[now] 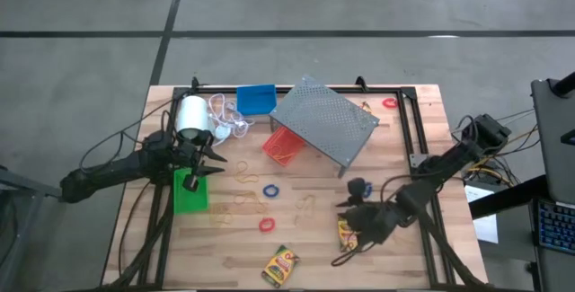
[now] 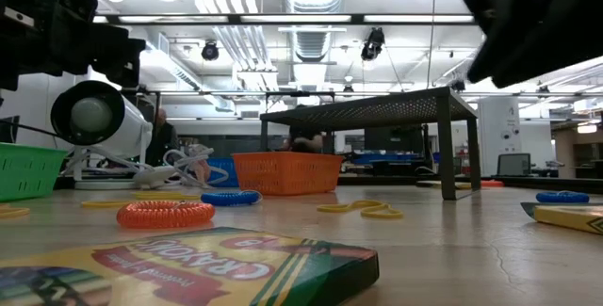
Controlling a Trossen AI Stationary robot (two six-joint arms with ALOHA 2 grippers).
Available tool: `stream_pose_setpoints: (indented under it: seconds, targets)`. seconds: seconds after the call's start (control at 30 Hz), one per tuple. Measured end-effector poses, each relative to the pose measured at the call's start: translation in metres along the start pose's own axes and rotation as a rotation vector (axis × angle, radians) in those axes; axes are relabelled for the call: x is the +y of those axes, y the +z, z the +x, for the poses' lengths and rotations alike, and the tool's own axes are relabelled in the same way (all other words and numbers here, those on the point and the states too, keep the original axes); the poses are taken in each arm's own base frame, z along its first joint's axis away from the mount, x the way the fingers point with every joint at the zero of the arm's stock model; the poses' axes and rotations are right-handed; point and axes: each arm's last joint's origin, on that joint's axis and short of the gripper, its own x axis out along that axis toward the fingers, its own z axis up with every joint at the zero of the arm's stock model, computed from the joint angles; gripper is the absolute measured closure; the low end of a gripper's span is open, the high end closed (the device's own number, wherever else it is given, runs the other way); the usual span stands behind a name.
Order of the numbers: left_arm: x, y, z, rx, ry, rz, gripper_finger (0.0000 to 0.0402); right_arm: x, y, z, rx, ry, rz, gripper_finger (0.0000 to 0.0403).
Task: Pick & Place Office Desk Supplies
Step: Put the yellow rubber band into the orange bin
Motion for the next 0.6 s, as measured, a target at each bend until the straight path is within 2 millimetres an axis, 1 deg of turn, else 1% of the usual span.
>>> stream_pose_setpoints:
  seconds: [0.1,0.2,0.27,0.33,0.43,0.6]
  targets:
    - [0.000,0.000,0.000,0.004,0.000,-0.003,0.0268,-0.007,0.001,0.009,-0.049,0.025,-0.044,0.0257]
    - [0.000,0.000,0.000,0.004,0.000,-0.002,0.0268,-0.014,0.002,0.025,-0.118,0.037,0.010,0.0251]
    - [0.000,0.000,0.000,0.003,0.000,-0.002,0.0268,-0.014,-0.001,0.035,-0.154,0.028,0.027,0.0251]
    - [0.000,0.000,0.000,0.003,0.000,-0.002,0.0268,-0.012,-0.001,0.045,-0.192,0.016,0.005,0.0254]
    - [0.000,0.000,0.000,0.005,0.000,-0.003,0.0268,-0.004,-0.006,0.058,-0.190,0.013,-0.056,0.0256]
    - [0.000,0.000,0.000,0.004,0.000,-0.002,0.0268,0.007,-0.011,0.079,-0.154,0.022,-0.044,0.0249]
